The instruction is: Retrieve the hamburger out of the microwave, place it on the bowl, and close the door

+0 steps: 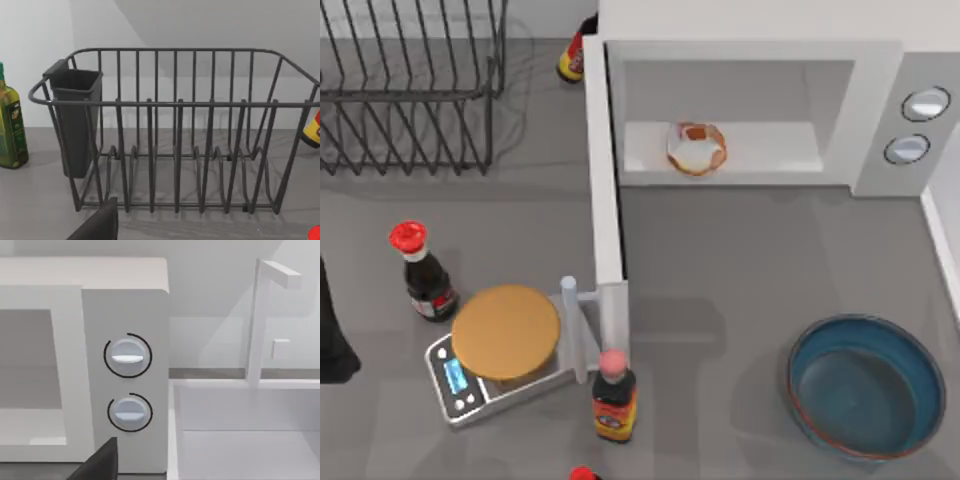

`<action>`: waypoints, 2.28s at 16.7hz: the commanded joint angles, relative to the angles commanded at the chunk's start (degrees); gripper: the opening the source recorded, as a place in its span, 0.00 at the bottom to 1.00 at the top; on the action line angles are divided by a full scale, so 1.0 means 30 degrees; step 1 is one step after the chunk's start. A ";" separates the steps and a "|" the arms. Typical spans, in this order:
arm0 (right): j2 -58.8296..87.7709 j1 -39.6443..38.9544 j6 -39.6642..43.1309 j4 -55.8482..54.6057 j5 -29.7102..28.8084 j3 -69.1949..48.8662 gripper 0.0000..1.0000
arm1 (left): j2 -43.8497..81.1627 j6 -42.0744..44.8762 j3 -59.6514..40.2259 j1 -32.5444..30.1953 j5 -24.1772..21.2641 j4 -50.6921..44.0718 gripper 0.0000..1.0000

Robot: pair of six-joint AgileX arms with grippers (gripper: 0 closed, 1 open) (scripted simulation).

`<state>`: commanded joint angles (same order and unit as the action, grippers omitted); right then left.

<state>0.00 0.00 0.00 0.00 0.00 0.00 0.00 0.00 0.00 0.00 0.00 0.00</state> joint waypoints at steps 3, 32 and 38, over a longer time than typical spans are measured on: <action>0.0000 0.0000 0.0000 0.0000 0.0000 0.0000 1.00 | 0.0000 0.0000 0.0000 0.0000 0.0000 0.0000 1.00; 0.7028 -0.2058 -0.0878 -0.2549 -0.2018 -0.4031 1.00 | 0.0000 0.0000 0.0000 0.0000 0.0000 0.0000 1.00; 1.8975 -0.5191 -0.2214 -0.6431 -0.5090 -1.0167 1.00 | 0.0000 0.0000 0.0000 0.0000 0.0000 0.0000 1.00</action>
<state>56.92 -15.57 -6.64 -19.29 -15.27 -30.50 0.00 0.00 0.00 0.00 0.00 0.00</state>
